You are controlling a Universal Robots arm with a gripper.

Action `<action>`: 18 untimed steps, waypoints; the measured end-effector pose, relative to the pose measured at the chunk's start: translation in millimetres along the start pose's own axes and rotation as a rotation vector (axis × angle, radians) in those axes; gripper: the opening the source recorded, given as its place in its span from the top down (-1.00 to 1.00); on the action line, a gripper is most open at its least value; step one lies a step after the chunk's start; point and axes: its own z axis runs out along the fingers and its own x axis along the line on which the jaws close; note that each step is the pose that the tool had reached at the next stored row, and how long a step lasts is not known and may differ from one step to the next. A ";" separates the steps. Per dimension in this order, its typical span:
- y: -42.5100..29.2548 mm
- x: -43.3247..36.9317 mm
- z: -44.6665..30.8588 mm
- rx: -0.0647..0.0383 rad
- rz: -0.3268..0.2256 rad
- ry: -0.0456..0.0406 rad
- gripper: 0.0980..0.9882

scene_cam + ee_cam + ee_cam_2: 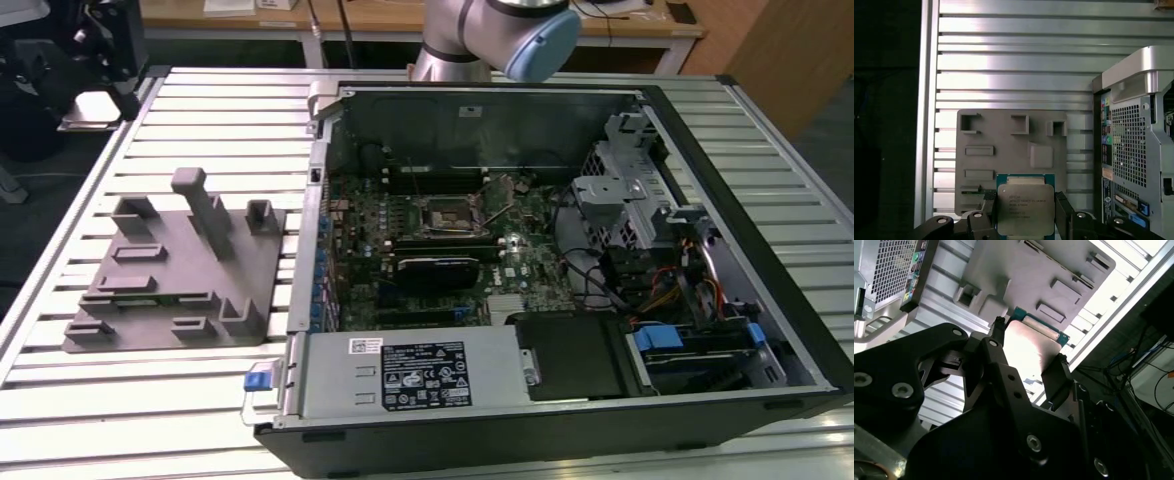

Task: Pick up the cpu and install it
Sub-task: 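Pick up the cpu and move it towards the insertion slot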

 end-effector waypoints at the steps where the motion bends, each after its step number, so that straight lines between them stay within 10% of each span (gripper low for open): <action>1: 0.0 -1.8 0.0 0.000 0.000 0.0000 0.00; 18: 0.3 -37.7 0.3 0.000 0.000 0.0000 0.00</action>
